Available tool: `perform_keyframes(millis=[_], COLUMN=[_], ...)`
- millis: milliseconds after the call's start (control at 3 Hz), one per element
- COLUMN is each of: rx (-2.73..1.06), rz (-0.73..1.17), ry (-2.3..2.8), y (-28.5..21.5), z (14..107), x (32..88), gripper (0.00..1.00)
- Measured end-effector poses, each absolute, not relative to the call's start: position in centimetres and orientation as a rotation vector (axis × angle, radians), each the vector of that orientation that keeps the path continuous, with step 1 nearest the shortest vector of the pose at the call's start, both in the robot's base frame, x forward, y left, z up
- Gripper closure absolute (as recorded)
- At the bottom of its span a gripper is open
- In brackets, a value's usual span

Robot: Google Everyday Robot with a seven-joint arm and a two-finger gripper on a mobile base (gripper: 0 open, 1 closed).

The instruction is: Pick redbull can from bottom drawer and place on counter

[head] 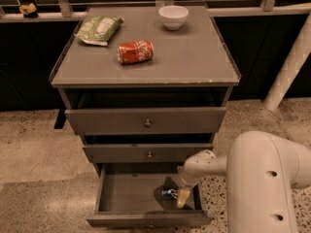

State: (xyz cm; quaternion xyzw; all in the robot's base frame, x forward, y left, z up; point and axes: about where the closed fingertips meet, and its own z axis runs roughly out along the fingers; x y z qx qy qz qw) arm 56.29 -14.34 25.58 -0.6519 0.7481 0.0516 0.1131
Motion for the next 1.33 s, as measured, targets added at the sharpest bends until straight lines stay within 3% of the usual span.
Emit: perform_keyframes(millis=[1333], rx=[-1.894], rz=[0.168], ry=[2.272], y=[-12.8], z=[15.0], x=[59.9], gripper=[0.0])
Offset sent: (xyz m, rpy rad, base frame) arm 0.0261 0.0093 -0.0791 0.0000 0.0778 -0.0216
